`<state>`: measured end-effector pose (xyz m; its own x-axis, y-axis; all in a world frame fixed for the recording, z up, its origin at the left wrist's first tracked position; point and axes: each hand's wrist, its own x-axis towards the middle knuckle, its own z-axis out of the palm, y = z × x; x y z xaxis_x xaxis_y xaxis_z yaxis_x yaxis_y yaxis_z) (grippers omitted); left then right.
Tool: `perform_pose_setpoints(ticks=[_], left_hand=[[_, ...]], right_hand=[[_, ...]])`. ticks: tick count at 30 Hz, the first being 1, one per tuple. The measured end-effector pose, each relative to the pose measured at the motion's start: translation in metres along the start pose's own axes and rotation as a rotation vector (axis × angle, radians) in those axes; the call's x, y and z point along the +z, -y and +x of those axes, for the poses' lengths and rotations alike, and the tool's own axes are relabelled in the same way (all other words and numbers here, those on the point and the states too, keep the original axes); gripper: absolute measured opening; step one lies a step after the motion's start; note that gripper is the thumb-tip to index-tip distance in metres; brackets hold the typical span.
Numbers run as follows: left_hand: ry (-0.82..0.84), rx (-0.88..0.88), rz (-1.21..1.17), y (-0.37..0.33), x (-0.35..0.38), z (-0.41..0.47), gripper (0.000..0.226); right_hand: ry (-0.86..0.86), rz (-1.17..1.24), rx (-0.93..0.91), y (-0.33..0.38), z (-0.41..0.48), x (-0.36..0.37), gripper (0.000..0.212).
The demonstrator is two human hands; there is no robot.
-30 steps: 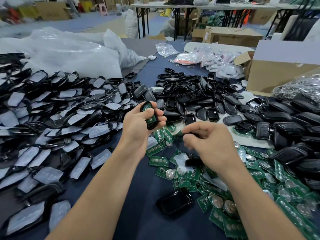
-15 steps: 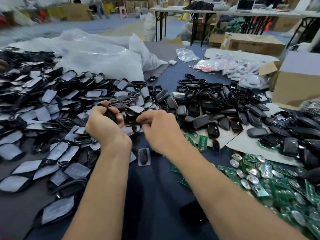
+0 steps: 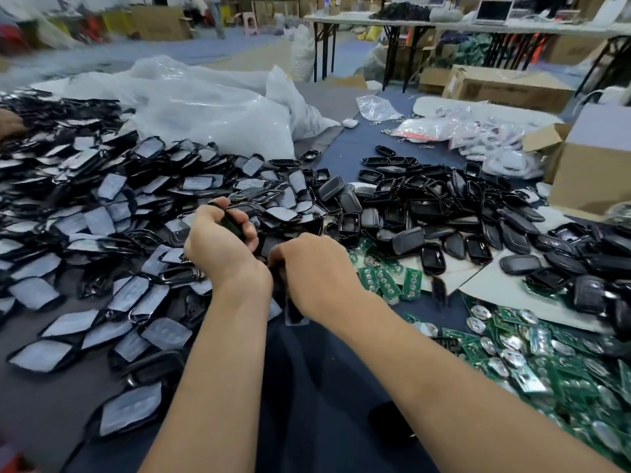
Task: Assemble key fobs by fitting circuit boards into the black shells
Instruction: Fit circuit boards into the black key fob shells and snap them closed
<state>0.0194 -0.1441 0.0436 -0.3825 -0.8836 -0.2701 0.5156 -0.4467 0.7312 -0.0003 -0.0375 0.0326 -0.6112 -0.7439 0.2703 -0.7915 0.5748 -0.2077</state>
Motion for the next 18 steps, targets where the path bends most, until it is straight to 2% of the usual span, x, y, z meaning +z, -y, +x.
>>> perform_pose_setpoints(ticks=[3,5,8,10,14,16,18], left_hand=[[0.030,-0.017,0.038,0.005,0.001,-0.003,0.017],[0.101,-0.013,0.101,0.012,0.005,-0.010,0.018],[0.299,0.008,0.271,0.031,0.013,-0.030,0.026],[0.509,-0.043,0.426,0.046,0.016,-0.046,0.023],[0.924,-0.280,0.664,0.069,0.018,-0.072,0.009],[0.993,-0.296,0.735,0.076,0.016,-0.079,0.005],[0.970,-0.279,0.769,0.081,0.014,-0.080,0.013]], right_hand=[[-0.142,0.131,0.197,-0.015,-0.013,-0.006,0.025],[-0.217,0.378,0.393,-0.034,-0.031,-0.016,0.018],[-0.318,0.860,0.601,-0.061,-0.067,-0.037,0.036],[-0.340,1.068,0.690,-0.074,-0.087,-0.042,0.040],[-0.397,1.233,0.769,-0.090,-0.112,-0.044,0.037],[-0.414,1.262,0.788,-0.095,-0.116,-0.043,0.029],[-0.418,1.256,0.803,-0.101,-0.118,-0.042,0.020]])
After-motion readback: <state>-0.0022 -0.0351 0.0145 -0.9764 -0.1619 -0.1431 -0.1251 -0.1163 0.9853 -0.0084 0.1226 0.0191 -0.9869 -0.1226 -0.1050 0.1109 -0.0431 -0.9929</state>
